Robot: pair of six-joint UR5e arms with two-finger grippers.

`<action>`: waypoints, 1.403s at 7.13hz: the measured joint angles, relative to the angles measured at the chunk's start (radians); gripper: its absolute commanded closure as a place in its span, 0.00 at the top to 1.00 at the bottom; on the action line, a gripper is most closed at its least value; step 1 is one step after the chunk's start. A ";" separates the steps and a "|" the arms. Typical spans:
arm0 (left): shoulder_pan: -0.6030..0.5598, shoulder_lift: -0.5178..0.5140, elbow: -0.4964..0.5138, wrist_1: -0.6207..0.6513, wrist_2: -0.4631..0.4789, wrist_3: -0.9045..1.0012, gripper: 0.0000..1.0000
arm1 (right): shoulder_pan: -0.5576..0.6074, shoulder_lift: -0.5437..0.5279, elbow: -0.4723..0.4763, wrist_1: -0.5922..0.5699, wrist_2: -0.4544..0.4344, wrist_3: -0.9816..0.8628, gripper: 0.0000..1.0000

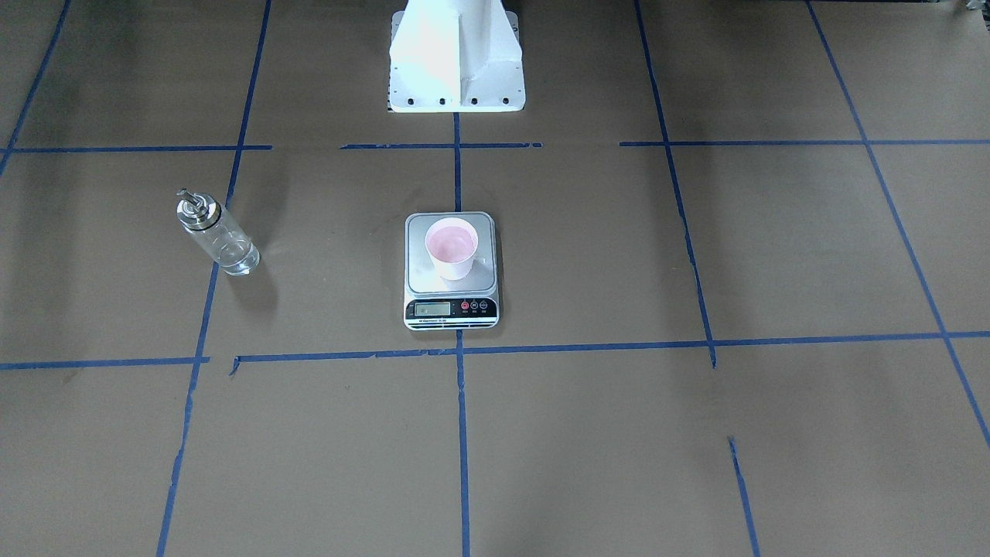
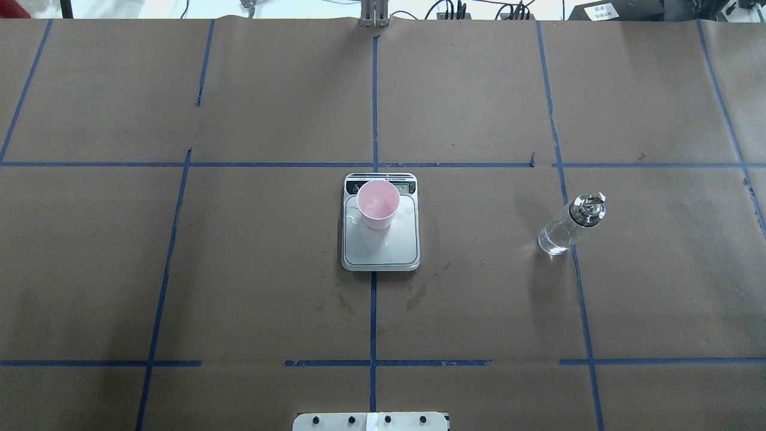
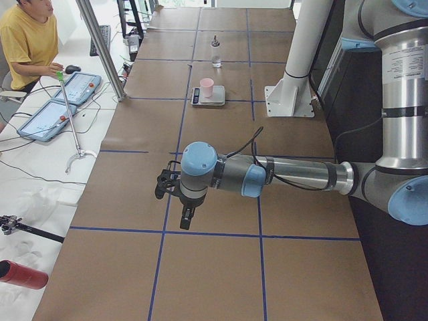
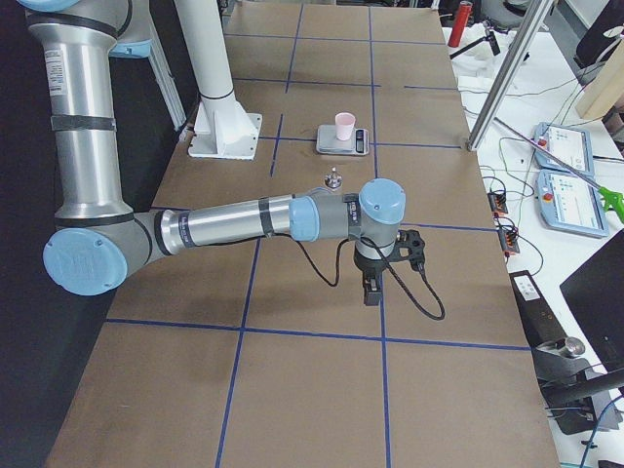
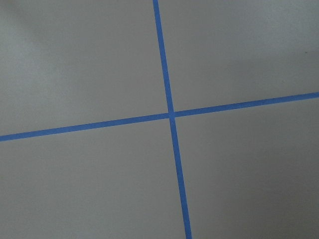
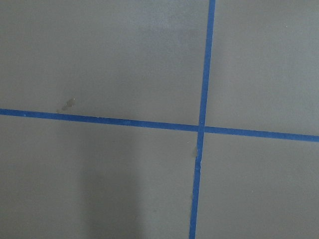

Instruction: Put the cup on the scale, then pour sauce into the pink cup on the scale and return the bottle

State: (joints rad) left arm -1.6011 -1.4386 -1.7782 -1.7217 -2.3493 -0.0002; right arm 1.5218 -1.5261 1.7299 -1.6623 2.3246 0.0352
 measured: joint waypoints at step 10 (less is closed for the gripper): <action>0.004 0.015 -0.047 0.204 -0.003 0.004 1.00 | -0.003 -0.002 -0.008 0.000 0.002 -0.002 1.00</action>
State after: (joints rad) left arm -1.5971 -1.4231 -1.8247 -1.5182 -2.3525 0.0043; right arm 1.5187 -1.5281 1.7220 -1.6625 2.3262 0.0337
